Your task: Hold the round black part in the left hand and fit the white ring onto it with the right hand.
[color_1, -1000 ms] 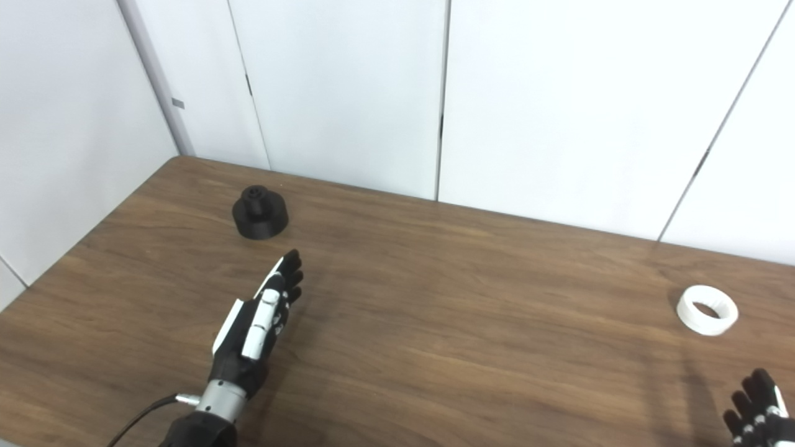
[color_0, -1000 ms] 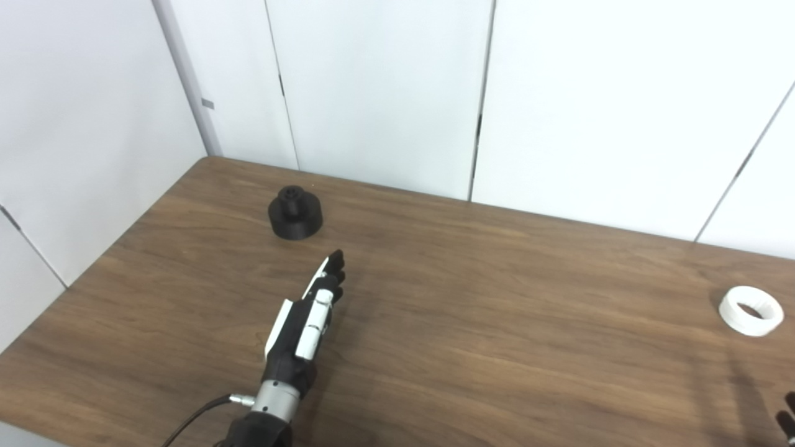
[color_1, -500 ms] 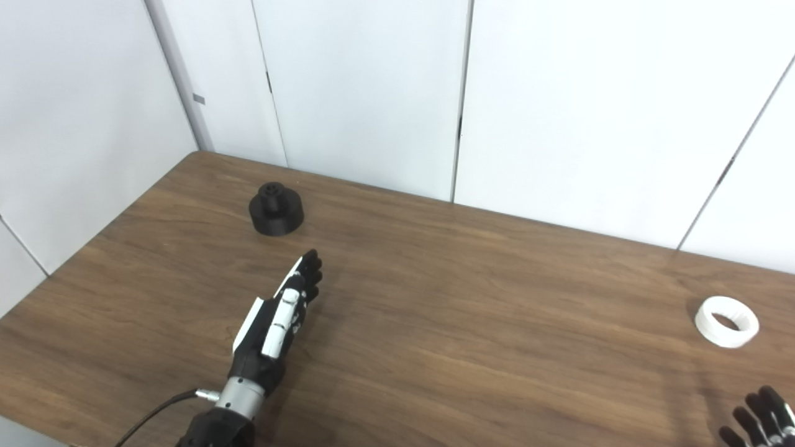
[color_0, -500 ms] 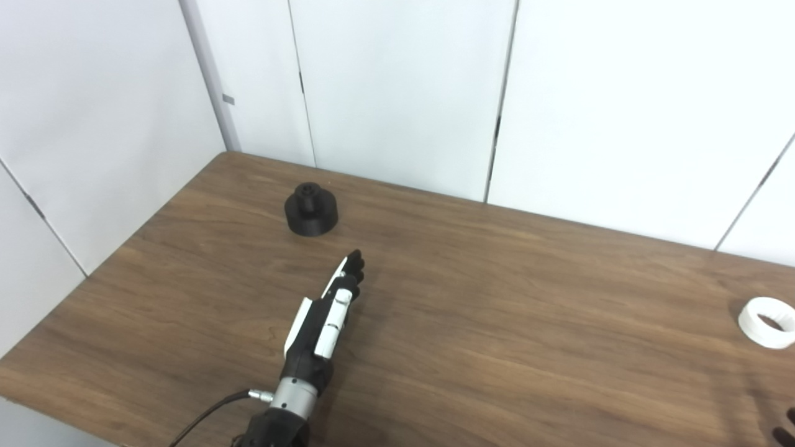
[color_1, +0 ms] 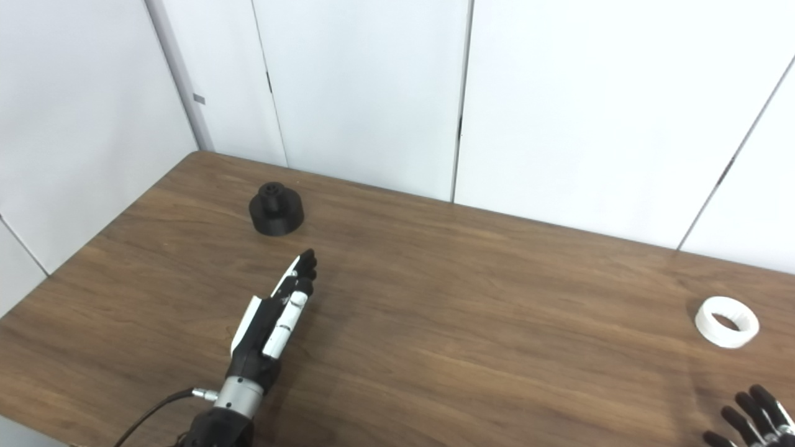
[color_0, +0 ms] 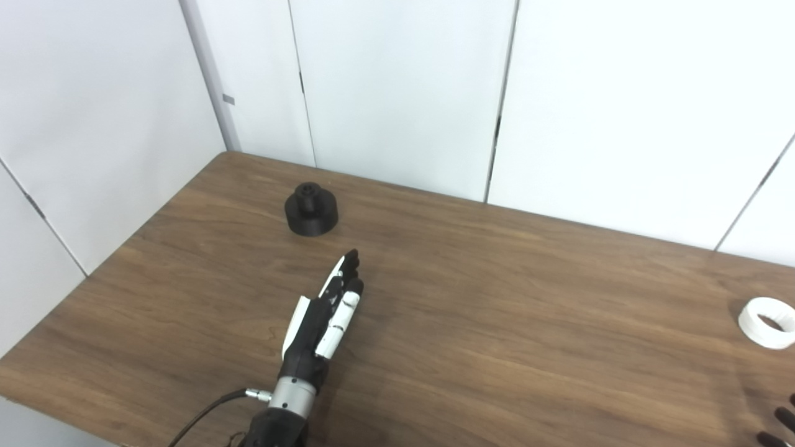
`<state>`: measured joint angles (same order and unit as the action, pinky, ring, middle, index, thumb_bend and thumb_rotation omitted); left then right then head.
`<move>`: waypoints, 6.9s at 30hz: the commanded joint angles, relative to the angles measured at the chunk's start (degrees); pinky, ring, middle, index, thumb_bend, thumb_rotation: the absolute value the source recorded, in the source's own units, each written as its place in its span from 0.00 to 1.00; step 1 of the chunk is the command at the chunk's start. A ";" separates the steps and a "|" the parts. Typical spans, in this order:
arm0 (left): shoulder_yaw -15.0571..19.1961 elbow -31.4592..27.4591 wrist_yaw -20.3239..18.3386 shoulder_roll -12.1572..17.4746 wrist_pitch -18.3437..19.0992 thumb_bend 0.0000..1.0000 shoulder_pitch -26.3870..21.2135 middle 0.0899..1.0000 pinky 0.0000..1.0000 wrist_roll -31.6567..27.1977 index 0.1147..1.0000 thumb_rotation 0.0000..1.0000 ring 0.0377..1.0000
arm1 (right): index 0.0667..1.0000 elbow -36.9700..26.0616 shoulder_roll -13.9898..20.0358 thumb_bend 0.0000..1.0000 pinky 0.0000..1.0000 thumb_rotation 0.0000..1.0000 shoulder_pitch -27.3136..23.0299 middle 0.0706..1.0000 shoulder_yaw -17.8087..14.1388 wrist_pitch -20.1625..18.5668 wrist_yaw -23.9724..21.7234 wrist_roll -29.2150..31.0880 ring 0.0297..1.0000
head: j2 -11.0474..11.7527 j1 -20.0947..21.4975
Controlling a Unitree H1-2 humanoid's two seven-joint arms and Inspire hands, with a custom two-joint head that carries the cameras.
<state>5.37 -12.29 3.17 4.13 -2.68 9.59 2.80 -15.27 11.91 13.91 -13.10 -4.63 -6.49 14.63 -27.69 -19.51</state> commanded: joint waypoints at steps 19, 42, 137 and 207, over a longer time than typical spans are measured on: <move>8.22 -3.83 11.31 6.63 8.75 0.97 -11.69 0.98 0.98 28.64 0.91 0.47 1.00 | 0.83 -1.84 -0.27 0.50 0.68 1.00 -1.63 0.86 0.02 1.74 0.76 -1.87 0.85 | -0.74 0.41; 0.86 18.78 9.02 21.66 17.71 1.00 -23.08 0.91 1.00 38.81 0.81 0.49 0.97 | 0.90 -4.78 -1.83 0.64 0.85 1.00 -0.55 0.92 0.76 0.20 1.20 -3.84 0.94 | -2.37 2.89; -13.01 44.80 7.22 25.57 20.76 1.00 -41.71 0.92 1.00 30.45 0.85 0.46 0.98 | 0.92 -7.21 -2.53 0.79 0.87 0.94 0.65 0.90 1.32 -0.68 1.21 -4.19 0.94 | -3.59 3.28; -21.70 -1.98 -5.53 18.25 15.07 0.53 -21.58 0.73 1.00 35.33 0.41 0.06 0.86 | 1.00 -12.64 -6.14 0.51 0.99 1.00 0.85 0.97 6.72 -5.99 5.90 -5.19 1.00 | -11.90 22.10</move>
<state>-16.59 -11.66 -2.28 22.16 13.54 -10.56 36.72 -25.58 8.25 15.65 -6.30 -11.29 -1.35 9.62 -39.54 2.53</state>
